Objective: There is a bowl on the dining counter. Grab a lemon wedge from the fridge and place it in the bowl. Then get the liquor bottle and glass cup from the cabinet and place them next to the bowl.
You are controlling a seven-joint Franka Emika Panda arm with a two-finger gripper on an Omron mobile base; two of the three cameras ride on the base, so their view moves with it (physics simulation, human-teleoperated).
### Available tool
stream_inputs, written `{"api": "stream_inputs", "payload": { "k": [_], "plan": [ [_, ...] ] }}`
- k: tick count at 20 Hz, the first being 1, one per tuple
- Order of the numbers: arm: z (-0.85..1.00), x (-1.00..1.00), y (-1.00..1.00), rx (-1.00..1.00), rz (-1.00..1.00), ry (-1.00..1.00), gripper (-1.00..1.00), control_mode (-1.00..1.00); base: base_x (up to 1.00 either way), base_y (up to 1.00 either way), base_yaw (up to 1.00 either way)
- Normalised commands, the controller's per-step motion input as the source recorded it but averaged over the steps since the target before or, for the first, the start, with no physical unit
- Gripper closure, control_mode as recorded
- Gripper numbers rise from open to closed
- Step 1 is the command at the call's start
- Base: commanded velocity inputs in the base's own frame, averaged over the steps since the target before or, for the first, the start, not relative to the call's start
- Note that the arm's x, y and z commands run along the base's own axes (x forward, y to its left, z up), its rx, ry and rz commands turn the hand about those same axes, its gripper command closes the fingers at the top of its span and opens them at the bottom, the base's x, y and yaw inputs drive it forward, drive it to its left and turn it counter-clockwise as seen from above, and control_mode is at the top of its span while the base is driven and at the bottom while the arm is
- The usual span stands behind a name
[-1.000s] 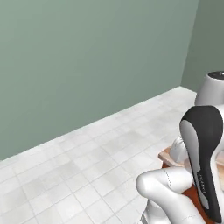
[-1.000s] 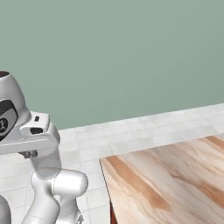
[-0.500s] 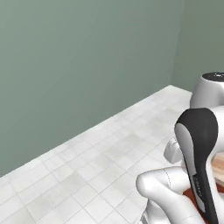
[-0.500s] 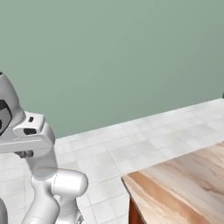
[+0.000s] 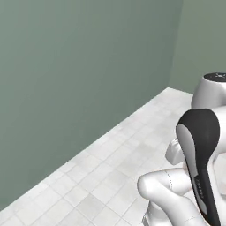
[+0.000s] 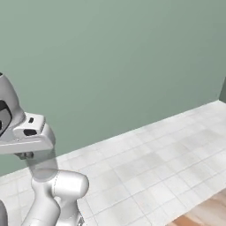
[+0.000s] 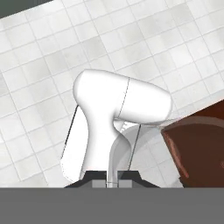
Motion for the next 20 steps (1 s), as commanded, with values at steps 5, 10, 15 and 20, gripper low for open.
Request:
{"api": "stream_inputs", "payload": {
  "k": [5, 10, 15, 20],
  "plan": [
    [0.0, 0.0, 0.0, 0.0, 0.0, 0.0, 1.0, 1.0, 0.72, 0.31, -0.54],
    [0.0, 0.0, 0.0, 0.0, 0.0, 0.0, 1.0, 1.0, 0.36, 0.22, -0.73],
    [0.0, 0.0, 0.0, 0.0, 0.0, 0.0, 1.0, 1.0, 0.3, 0.12, -0.74],
    [0.0, 0.0, 0.0, 0.0, 0.0, 0.0, 1.0, 1.0, 0.52, 0.31, -0.66]
  ]
}}
